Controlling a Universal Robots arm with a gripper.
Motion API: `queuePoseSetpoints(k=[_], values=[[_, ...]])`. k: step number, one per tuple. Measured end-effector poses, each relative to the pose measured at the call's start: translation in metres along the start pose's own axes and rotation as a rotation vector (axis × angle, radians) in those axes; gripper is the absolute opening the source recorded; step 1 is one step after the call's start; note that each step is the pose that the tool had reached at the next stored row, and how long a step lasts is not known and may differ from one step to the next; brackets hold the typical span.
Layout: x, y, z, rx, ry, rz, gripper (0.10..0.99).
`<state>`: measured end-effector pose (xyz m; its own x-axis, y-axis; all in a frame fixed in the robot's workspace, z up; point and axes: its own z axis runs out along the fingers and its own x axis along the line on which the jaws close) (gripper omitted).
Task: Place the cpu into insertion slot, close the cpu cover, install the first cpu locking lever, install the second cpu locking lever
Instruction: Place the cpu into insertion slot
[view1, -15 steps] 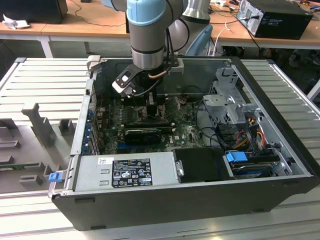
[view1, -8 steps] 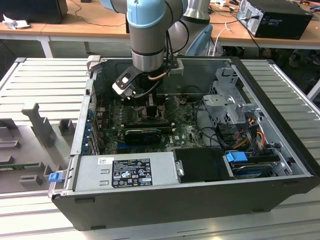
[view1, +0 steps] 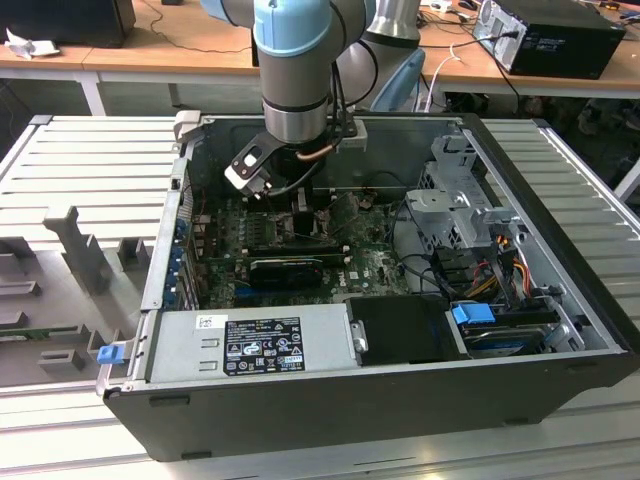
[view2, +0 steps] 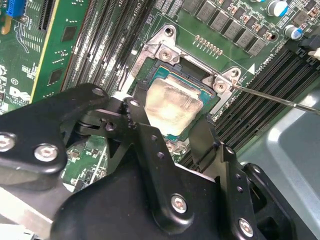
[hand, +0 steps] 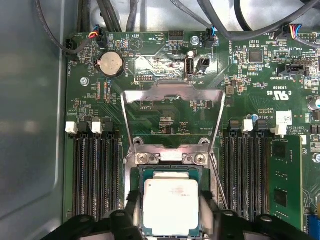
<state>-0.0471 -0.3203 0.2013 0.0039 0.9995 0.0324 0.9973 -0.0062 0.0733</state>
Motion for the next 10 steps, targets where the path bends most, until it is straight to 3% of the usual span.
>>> queuePoseSetpoints(k=[1, 7, 8, 9, 10], values=[[0.0000, 0.0000, 0.0000, 0.000, 0.0000, 0.000, 0.604], [0.0002, 0.0005, -0.0052, 0.000, -0.0005, 0.000, 0.604], [0.0002, 0.0006, -0.0069, 0.000, -0.0037, 0.000, 0.588], [0.0003, 0.0006, -0.0077, 0.000, -0.0057, 0.000, 0.459], [0.0003, 0.0006, -0.0078, 0.000, -0.0060, 0.000, 0.400]])
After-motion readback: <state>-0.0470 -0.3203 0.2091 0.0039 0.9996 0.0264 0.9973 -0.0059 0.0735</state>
